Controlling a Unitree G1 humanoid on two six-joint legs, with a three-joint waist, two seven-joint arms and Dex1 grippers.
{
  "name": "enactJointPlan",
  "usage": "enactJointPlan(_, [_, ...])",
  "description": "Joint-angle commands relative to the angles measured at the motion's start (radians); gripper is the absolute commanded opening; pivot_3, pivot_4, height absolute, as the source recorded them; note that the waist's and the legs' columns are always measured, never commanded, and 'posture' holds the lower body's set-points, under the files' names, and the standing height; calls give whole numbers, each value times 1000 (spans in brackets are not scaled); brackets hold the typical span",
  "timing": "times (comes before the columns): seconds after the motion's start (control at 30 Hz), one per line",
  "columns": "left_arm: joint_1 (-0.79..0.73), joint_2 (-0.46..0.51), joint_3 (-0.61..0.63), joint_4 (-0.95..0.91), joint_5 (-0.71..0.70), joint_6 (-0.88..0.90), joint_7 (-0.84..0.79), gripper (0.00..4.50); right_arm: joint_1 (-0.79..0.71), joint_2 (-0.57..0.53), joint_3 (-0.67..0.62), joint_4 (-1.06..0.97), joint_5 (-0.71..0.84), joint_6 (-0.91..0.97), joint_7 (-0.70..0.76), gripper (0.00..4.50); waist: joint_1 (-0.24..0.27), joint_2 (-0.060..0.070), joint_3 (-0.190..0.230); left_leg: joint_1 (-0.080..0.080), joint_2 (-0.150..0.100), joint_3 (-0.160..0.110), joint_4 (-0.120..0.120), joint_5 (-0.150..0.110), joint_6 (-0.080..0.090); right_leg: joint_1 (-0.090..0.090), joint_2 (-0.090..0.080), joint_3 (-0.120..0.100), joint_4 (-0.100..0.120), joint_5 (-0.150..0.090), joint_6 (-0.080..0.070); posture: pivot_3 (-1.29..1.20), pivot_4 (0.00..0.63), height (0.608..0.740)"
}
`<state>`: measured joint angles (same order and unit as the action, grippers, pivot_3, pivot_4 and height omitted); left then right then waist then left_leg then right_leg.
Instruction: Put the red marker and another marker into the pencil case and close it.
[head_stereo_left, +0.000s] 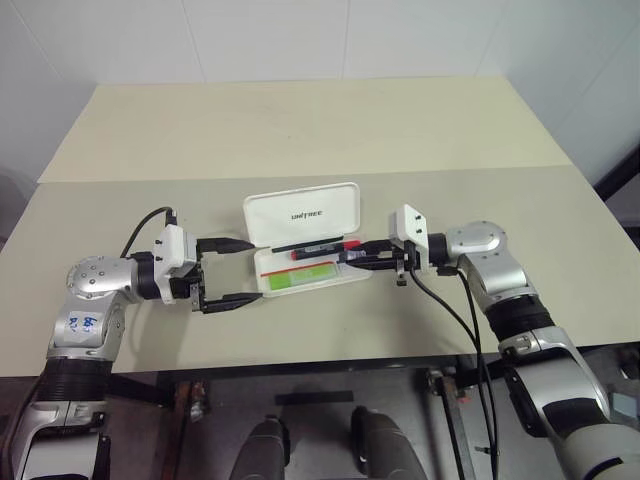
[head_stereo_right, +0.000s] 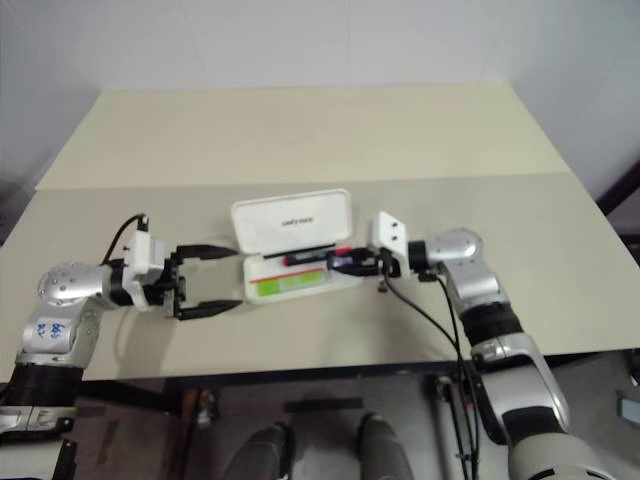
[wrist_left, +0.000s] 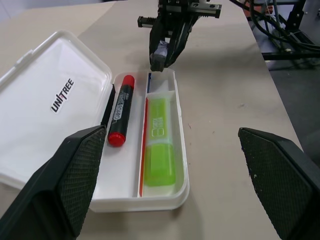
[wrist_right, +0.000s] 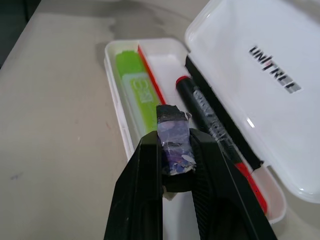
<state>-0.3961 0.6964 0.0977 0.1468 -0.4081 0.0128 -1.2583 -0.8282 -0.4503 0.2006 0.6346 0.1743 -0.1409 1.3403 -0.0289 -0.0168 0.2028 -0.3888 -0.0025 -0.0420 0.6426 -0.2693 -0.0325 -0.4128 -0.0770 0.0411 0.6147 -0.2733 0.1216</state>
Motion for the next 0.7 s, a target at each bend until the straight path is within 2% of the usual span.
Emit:
enactJointPlan(0.03, [15, 17, 16, -43, -1, -6, 11, 4500, -47, 17, -3, 67, -18, -66, 31, 411, -1, 0, 0, 0, 0, 0, 0, 0, 0, 0, 0, 0, 0, 0, 0, 0, 150, 740])
enactJointPlan(0.33, [35, 23, 23, -66, -6, 0, 30, 4500, -67, 25, -18, 146, -41, -110, 56, 411, -3, 0, 0, 0, 0, 0, -2, 0, 0, -1, 0, 0, 0, 0, 0, 0, 150, 740])
enactJointPlan(0.37, [34, 22, 22, -66, -6, -1, 32, 4500, -68, 27, -18, 151, -43, -116, 54, 1145, -3, 0, 0, 0, 0, 0, -2, 0, 0, -1, 0, 0, 0, 0, 0, 0, 150, 740])
enactJointPlan(0.43, [32, 21, 20, -65, -5, -2, 33, 4500, -69, 31, -21, 155, -40, -114, 53, 1755, -3, 0, 0, 0, 0, 0, -2, 0, 0, -1, 0, 0, 0, 0, 0, 0, 150, 740])
enactJointPlan(0.63, [21, 11, 12, -56, -4, -6, 36, 4500, -63, 51, -47, 118, -23, -151, 19, 4012, -3, 0, 0, 0, 0, 0, -2, 0, -1, -1, 0, 0, 0, 0, 0, 0, 150, 740])
enactJointPlan(0.7, [22, 10, 12, -56, -5, -6, 37, 4500, -57, 50, -57, 84, -7, -144, 18, 4462, -2, 1, 0, 0, 0, 0, -2, 0, -1, -1, 0, 0, 0, 0, 0, 0, 150, 740])
